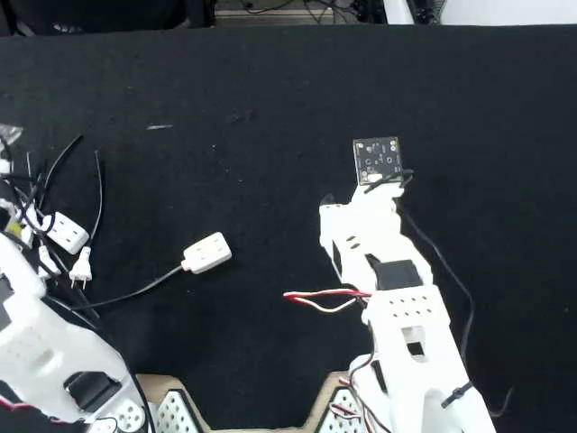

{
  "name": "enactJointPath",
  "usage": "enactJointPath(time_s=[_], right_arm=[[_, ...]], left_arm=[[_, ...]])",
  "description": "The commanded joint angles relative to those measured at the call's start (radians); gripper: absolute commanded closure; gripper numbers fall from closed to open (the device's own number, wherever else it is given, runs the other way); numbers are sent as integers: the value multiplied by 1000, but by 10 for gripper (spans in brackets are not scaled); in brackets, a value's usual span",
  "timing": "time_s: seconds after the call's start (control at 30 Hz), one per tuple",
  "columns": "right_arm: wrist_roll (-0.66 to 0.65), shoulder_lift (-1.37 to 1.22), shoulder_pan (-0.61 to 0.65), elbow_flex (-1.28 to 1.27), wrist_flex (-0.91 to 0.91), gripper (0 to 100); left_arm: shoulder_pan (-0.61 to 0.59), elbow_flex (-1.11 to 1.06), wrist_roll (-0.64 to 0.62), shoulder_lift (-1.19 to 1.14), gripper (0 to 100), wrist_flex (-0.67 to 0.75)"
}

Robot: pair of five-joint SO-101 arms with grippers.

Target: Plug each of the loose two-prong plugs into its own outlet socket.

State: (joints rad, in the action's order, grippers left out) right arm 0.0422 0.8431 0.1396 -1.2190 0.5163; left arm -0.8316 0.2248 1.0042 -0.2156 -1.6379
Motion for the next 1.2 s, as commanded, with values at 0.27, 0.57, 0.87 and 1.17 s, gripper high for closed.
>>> enactJointPath(time_s=[0.27,0.57,0.87,1.17], right_arm=[[-8,28,-75,21,-28,737],[66,27,-262,42,-89,737],[18,30,-454,88,-51,737],[-40,30,-511,31,15,737]], left_arm=[[308,-74,-196,345,970,-118],[932,-251,-575,454,970,-8],[1279,-458,-761,333,966,460],[1305,-460,-772,155,771,569]])
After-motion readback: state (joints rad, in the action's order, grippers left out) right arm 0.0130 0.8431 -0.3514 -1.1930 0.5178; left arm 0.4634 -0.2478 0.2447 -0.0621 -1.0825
